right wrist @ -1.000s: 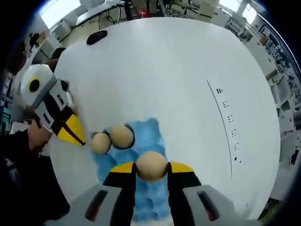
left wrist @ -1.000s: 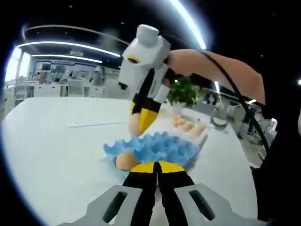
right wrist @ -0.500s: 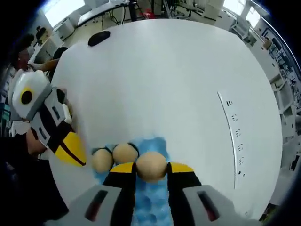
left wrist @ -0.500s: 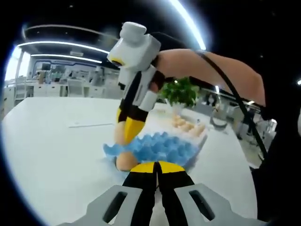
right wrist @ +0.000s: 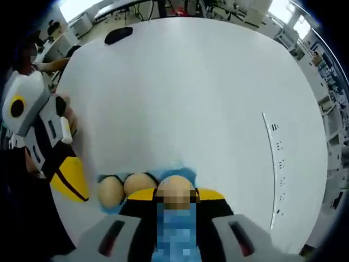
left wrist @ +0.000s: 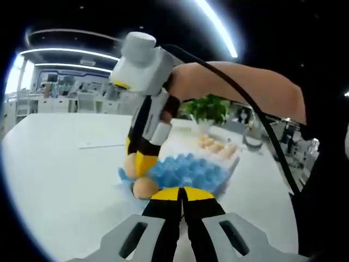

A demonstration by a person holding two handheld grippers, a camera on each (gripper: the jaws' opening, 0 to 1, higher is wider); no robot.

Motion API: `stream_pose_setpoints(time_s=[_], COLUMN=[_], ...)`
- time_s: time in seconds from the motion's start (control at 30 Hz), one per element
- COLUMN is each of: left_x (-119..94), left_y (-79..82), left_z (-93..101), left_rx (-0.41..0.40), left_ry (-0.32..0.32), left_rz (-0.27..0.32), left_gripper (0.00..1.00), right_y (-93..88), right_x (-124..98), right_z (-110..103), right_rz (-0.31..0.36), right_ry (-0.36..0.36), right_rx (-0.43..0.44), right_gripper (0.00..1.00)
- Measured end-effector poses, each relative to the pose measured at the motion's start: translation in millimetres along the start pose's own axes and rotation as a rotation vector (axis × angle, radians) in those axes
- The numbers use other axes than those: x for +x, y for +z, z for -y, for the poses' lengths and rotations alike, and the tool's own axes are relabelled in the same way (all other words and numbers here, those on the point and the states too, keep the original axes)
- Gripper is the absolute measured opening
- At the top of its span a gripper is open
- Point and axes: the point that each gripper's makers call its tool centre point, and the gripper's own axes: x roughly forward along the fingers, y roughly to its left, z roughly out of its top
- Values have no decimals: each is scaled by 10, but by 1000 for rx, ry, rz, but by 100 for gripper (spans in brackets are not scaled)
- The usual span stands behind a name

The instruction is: Pick up the eggs on the table and place them into the egg tray on the table

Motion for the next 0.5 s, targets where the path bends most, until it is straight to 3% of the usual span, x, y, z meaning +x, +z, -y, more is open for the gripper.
stream_pose_setpoints(time_s=[0.33, 0.5], left_x=[7, -1], left_y=[-15, -12], left_z=[19, 9], left_rx=[1, 0], left_ry=[-3, -2], left_rz=[-3, -1], left_gripper=[0, 0], right_y=[-97, -56], right_x=[114, 129], right_z=[-53, -32], right_rz=[2, 15], right_ry=[-6, -3], right_rx=[-9, -15], right_gripper=[27, 27])
